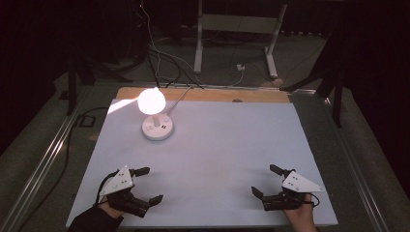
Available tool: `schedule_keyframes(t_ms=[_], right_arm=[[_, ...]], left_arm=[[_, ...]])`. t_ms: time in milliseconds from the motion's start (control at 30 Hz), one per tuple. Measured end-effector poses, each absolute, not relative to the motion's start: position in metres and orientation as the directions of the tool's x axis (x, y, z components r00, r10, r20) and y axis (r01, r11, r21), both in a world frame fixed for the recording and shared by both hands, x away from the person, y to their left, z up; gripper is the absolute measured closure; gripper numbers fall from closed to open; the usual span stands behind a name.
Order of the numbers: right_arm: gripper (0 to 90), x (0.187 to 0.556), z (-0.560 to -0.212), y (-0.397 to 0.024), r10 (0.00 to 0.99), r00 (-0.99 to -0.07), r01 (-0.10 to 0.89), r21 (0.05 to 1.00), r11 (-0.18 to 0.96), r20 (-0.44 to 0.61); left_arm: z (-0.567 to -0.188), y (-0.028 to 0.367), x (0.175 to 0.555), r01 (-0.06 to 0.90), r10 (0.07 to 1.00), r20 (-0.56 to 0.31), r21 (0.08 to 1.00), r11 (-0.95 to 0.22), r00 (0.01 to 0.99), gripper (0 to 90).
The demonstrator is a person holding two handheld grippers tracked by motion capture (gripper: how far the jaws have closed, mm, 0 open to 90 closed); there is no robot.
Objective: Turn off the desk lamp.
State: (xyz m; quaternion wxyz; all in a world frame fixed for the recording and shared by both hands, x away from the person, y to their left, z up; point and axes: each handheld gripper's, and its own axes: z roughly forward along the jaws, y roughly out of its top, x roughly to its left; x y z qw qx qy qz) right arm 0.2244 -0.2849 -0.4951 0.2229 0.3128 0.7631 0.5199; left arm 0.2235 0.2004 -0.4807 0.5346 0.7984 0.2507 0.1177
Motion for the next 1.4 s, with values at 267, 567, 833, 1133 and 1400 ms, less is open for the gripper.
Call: schedule_keyframes(t_ms=[267,567,833,1133,1400], right_arm=[[0.0,0.224,-0.495,-0.285,0.711,-0.703,0.248,0.933,0.261,-0.012],[0.0,0.224,-0.495,-0.286,0.713,-0.701,0.247,0.934,0.26,-0.013],[0.0,0.224,-0.495,-0.286,0.711,-0.703,0.248,0.935,0.255,-0.007],[0.0,0.223,-0.495,-0.286,0.71,-0.704,0.248,0.934,0.255,-0.007],[0.0,0.223,-0.495,-0.286,0.709,-0.705,0.249,0.935,0.254,-0.005]], left_arm=[[-0.473,0.196,0.233,0.283,0.544,-0.087,0.915,-0.288,0.835,0.3],[-0.465,0.194,0.247,0.292,0.587,-0.082,0.916,-0.274,0.806,0.4],[-0.46,0.192,0.26,0.311,0.623,-0.087,0.914,-0.262,0.778,0.4],[-0.457,0.184,0.276,0.328,0.684,-0.075,0.912,-0.247,0.726,0.4],[-0.459,0.179,0.292,0.356,0.748,-0.078,0.908,-0.219,0.659,0.4]])
